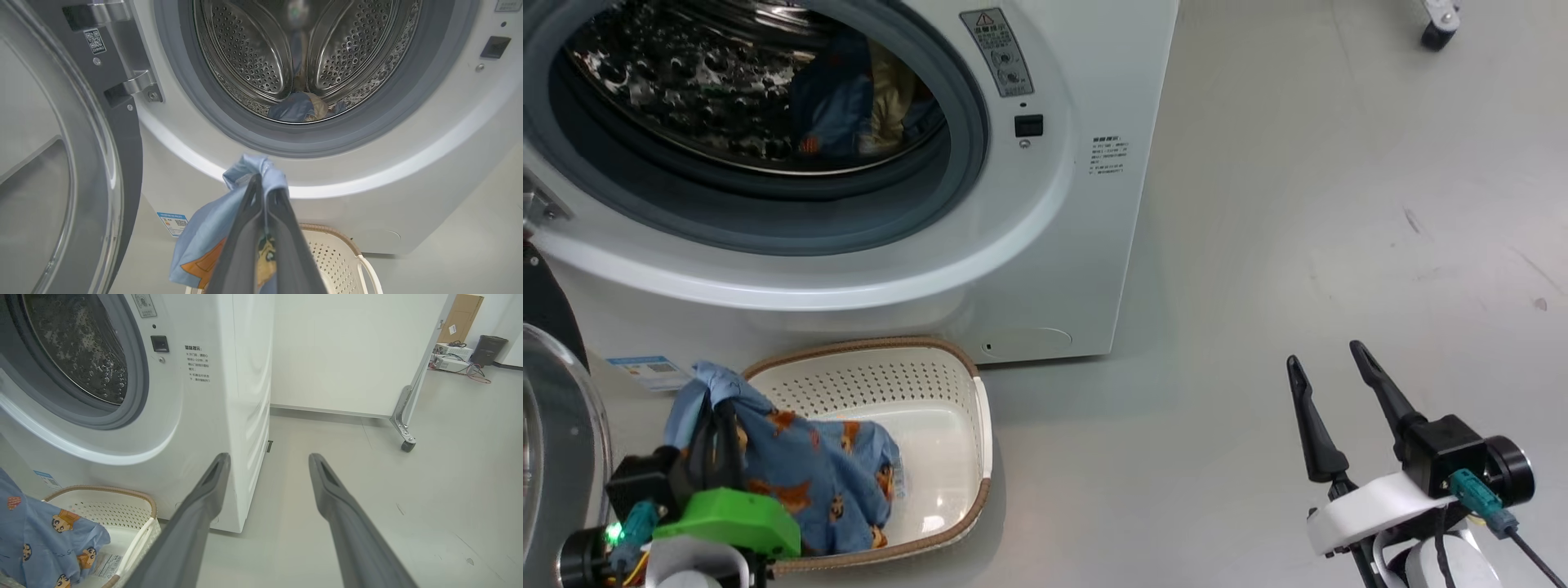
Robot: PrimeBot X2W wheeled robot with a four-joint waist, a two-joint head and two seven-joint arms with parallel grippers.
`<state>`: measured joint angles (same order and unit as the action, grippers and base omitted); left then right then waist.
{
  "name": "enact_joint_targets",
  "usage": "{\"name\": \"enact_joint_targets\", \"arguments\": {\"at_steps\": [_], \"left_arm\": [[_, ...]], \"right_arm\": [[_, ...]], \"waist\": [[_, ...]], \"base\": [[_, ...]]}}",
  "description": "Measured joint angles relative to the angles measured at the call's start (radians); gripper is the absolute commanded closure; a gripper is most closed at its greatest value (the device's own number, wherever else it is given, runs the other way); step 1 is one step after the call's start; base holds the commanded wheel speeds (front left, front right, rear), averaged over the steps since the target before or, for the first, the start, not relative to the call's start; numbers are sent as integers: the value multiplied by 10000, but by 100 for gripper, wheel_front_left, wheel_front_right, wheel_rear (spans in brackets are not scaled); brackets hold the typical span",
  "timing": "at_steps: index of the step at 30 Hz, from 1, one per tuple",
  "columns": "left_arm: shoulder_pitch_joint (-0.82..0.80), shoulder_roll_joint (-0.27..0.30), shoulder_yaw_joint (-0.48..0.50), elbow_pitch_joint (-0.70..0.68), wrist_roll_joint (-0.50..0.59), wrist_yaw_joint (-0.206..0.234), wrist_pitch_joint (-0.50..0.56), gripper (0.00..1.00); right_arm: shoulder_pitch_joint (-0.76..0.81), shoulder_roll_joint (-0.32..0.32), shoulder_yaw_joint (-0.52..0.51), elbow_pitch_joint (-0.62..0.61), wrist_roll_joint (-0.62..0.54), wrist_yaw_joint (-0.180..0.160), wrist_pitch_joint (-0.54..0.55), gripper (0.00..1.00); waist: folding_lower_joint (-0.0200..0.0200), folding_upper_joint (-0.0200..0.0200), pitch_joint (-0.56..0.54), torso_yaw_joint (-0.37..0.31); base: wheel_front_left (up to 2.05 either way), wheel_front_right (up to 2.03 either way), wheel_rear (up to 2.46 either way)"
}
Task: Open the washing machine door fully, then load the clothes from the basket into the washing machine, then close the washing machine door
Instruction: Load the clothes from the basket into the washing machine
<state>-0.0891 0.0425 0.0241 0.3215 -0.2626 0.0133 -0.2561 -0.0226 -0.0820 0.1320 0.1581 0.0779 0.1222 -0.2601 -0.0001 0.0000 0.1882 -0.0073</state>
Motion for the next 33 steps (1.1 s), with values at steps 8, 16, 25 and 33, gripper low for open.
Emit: {"name": "enact_joint_targets", "arguments": {"at_steps": [8, 16, 25, 33], "left_arm": [[1346, -6, -117, -1074, 86, 263, 0, 100], [2439, 0, -201, -2190, 86, 483, 0, 100], [2950, 10, -324, -3162, 82, 571, 0, 100], [2841, 15, -389, -3756, 59, 577, 31, 100]], "right_arm": [[809, -67, 119, 148, 105, 0, 0, 0], [1200, -144, 194, 75, 205, 0, 0, 0], [1339, -121, 686, -100, 305, 2, 0, 0], [1331, -79, 963, -290, 449, 2, 0, 0]], "waist": [[0, 0, -1141, -121], [0, 0, -1897, -321], [0, 0, -1989, -576], [0, 0, -1662, -931]], "base": [[0, 0, 0], [0, 0, 0], [0, 0, 0], [0, 0, 0]]}}
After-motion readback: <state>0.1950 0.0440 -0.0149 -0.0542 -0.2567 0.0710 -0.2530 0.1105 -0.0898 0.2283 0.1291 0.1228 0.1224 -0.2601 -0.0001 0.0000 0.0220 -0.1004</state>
